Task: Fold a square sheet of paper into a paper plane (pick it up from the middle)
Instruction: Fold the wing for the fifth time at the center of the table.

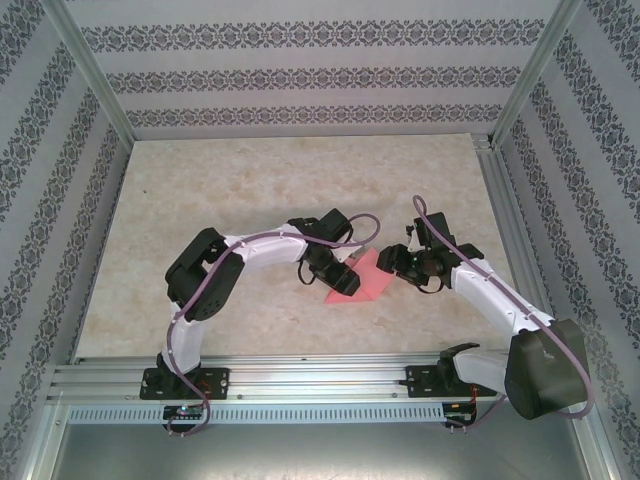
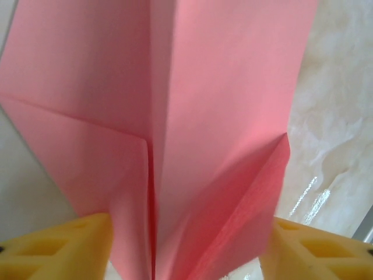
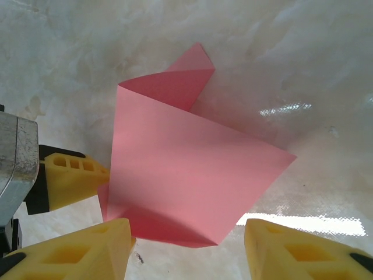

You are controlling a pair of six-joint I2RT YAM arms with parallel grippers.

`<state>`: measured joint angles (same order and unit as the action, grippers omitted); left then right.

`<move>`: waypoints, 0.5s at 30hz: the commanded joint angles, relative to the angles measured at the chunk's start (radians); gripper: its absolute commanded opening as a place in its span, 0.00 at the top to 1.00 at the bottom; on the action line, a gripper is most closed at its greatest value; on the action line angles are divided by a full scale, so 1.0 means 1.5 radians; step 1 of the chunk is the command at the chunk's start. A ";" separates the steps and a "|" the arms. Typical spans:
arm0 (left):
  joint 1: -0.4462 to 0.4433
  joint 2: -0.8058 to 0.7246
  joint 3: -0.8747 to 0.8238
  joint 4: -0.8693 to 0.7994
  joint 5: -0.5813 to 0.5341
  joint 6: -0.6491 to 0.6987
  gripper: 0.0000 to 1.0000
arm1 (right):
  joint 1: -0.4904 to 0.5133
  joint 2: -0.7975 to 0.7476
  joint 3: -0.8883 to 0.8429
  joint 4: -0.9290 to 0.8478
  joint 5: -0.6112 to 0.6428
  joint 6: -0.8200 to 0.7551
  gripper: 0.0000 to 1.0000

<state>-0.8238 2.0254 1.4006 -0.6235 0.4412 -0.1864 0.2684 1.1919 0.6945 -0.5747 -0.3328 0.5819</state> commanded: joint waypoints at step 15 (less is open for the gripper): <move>0.055 -0.010 -0.029 0.101 0.089 -0.064 0.92 | 0.006 0.011 0.028 -0.008 0.008 -0.018 0.46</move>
<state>-0.7689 2.0312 1.3846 -0.5507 0.5095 -0.2405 0.2687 1.2072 0.7055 -0.5896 -0.3298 0.5739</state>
